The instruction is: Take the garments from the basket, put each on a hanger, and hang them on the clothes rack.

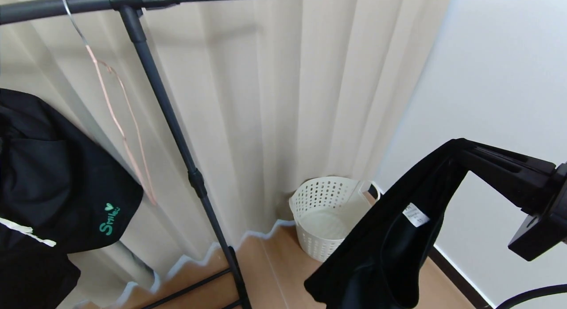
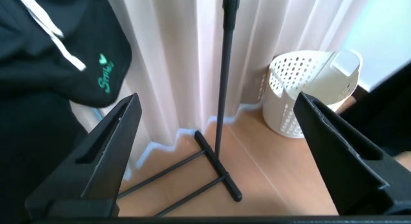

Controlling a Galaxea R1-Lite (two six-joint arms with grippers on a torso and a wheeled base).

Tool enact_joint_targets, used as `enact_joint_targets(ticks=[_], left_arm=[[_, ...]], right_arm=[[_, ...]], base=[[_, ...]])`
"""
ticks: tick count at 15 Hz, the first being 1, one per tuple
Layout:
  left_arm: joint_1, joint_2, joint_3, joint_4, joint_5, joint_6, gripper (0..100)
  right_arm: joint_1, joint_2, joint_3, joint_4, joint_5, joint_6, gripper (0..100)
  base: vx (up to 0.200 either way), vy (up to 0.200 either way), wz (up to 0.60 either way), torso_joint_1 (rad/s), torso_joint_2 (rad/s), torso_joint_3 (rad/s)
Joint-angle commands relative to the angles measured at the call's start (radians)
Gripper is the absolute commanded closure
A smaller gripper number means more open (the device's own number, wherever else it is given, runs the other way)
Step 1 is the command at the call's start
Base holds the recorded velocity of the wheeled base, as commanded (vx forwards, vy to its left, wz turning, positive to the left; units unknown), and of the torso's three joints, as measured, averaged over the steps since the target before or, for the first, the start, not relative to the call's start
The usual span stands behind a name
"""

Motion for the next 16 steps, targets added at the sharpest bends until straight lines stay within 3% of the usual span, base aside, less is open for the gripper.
enact_joint_targets(ticks=[1, 10, 16], left_arm=[[0.000, 0.001, 0.000, 0.000, 0.001, 0.001, 0], [0.000, 0.001, 0.000, 0.000, 0.001, 0.001, 0], [0.002, -0.001, 0.000, 0.000, 0.001, 0.000, 0]], right_arm=[[0.000, 0.001, 0.003, -0.003, 0.000, -0.001, 100], [0.000, 0.004, 0.004, 0.001, 0.003, 0.001, 100], [0.000, 0.004, 0.004, 0.003, 0.005, 0.001, 100]], base=[[0.000, 0.000, 0.00, 0.212, -0.53, -0.144], [0.000, 0.000, 0.00, 0.236, -0.57, -0.132], [0.000, 0.000, 0.00, 0.182, -0.40, -0.117]])
